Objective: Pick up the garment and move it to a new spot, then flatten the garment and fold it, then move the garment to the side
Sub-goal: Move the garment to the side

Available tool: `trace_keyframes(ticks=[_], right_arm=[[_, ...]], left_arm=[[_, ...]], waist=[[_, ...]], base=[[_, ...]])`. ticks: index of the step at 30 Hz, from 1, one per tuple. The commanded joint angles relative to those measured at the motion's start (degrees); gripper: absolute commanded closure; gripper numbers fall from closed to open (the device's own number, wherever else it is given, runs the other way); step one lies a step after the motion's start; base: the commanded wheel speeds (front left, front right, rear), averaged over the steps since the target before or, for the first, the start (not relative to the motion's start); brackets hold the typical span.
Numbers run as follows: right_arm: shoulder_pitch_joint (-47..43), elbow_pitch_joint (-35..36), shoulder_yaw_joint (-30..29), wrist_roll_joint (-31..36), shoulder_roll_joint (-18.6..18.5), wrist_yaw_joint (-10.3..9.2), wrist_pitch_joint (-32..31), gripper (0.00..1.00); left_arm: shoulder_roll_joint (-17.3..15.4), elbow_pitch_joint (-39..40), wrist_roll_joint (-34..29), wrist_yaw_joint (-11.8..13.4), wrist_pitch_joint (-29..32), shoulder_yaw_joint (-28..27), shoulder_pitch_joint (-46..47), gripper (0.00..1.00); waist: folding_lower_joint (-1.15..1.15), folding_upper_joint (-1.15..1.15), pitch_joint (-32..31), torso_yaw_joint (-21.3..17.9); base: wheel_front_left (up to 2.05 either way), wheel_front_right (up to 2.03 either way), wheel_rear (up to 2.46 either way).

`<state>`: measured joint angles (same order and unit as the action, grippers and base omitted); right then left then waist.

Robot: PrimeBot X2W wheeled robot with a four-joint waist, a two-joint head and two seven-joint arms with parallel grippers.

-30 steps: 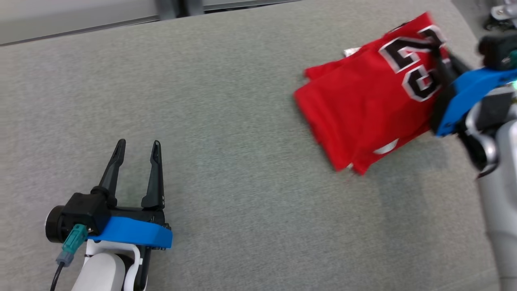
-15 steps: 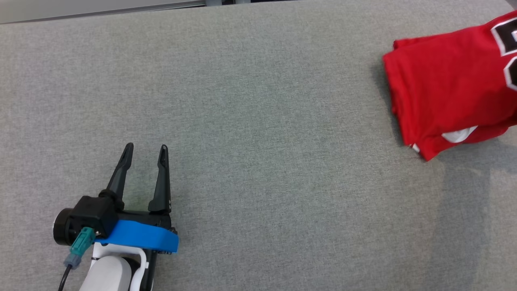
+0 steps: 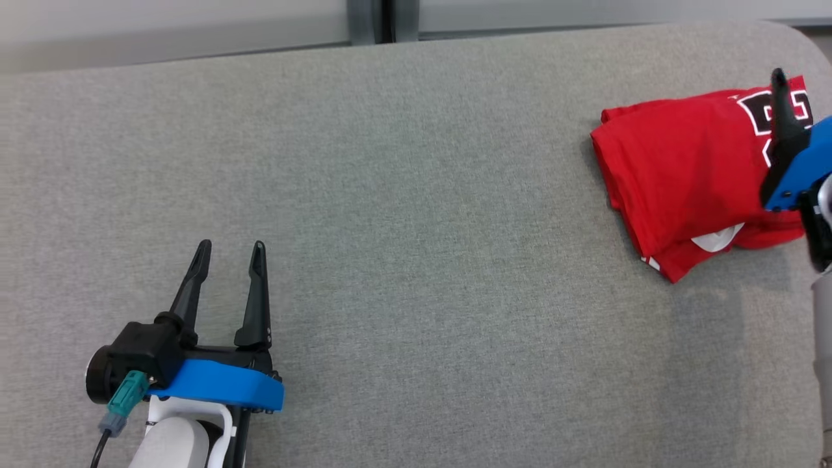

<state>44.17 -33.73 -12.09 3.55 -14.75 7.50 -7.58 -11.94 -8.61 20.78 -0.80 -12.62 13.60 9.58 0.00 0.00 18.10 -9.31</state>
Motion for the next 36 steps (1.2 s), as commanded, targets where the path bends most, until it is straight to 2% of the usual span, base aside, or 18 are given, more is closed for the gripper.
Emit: trace_keyframes(ticks=[1, 9, 12, 18, 26, 29, 36], right_arm=[[-0.8, 0.0, 0.2, -0.2, 0.3, -0.01, 0.6, 0.00], [-7.3, 1.7, 2.7, -0.5, 5.1, -0.01, 9.1, 0.00], [-11.9, 3.2, 2.6, -1.4, 8.0, -0.01, 12.0, 0.00], [-23.2, 7.6, 1.7, -0.6, 11.5, -0.01, 17.4, 0.00], [-35.6, 11.6, 7.7, -9.8, 11.8, 0.00, 21.3, 0.00], [-38.2, 13.0, 10.0, -13.2, 11.8, -0.01, 21.9, 0.00], [-39.8, 13.2, 12.9, -14.6, 11.8, 0.00, 22.3, 0.00]], left_arm=[[0.1, 0.0, 0.4, 0.3, -0.3, -0.3, -0.2, 0.00], [0.2, -2.3, 2.8, 0.6, -1.4, -2.7, -2.8, 0.00], [0.3, -3.6, 3.3, 0.8, -1.8, -3.4, -4.3, 0.00], [0.6, -5.6, 3.9, 0.9, -2.1, -3.6, -8.0, 0.00], [1.2, -5.8, 4.8, -0.2, -2.4, -3.7, -10.8, 0.00], [1.4, -5.6, 4.7, 0.1, -2.5, -3.9, -11.6, 0.00], [1.5, -6.5, 5.0, 0.9, -2.5, -4.4, -11.1, 0.00]], waist=[[0.00, 0.00, -0.5, 0.0], [0.00, 0.00, -7.1, 3.1], [0.00, 0.00, -9.5, 4.8], [0.00, 0.00, -12.9, 7.9], [0.00, 0.00, -14.7, 9.2], [0.00, 0.00, -15.0, 8.8], [0.00, 0.00, -15.2, 7.8]], base=[[0.00, 0.00, 0.00], [0.00, 0.00, 0.00], [0.00, 0.00, 0.00], [0.00, 0.00, 0.00], [0.00, 0.00, 0.00], [0.00, 0.00, 0.00], [0.00, 0.00, 0.00]])
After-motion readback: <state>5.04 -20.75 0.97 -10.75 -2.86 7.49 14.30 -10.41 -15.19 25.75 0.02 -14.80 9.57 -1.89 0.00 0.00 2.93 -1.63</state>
